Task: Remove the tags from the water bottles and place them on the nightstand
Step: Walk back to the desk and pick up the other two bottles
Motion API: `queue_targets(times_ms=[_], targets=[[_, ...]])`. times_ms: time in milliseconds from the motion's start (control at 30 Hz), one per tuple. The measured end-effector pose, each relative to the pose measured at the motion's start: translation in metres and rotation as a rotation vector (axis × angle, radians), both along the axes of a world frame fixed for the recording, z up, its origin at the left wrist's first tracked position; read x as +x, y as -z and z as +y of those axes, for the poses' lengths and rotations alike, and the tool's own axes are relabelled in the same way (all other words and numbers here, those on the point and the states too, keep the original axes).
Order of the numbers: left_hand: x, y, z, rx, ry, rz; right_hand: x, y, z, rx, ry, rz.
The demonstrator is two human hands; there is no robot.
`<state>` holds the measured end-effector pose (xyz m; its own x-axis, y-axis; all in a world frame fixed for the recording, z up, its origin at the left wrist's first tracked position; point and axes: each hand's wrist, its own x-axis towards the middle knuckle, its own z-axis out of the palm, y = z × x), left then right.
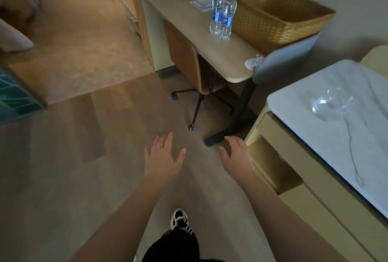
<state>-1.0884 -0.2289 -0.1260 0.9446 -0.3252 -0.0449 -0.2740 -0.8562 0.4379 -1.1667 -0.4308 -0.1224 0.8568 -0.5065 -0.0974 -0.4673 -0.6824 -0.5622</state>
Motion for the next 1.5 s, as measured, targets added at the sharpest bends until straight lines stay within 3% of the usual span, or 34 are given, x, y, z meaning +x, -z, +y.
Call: queue_targets(times_ms=[233, 833, 1133, 1400, 1500], targets=[[0.181, -0.026, -0.065, -0.042, 0.068, -0.021, 0.161, -0.037, -0.061, -0.006, 0.084, -0.031], [0.544, -0.062, -0.296, -0.063, 0.298, -0.071, 0.492, -0.042, -0.265, 0.041, 0.325, -0.245], [0.644, -0.076, -0.374, -0.184, 0.401, -0.071, 0.554, -0.051, -0.311, 0.050, 0.444, -0.261], [0.706, -0.081, -0.413, -0.375, 0.540, 0.138, 0.577, -0.063, -0.336, 0.097, 0.560, -0.299], [0.730, -0.093, -0.428, -0.451, 0.641, 0.297, 0.596, -0.074, -0.337, 0.105, 0.555, -0.345]])
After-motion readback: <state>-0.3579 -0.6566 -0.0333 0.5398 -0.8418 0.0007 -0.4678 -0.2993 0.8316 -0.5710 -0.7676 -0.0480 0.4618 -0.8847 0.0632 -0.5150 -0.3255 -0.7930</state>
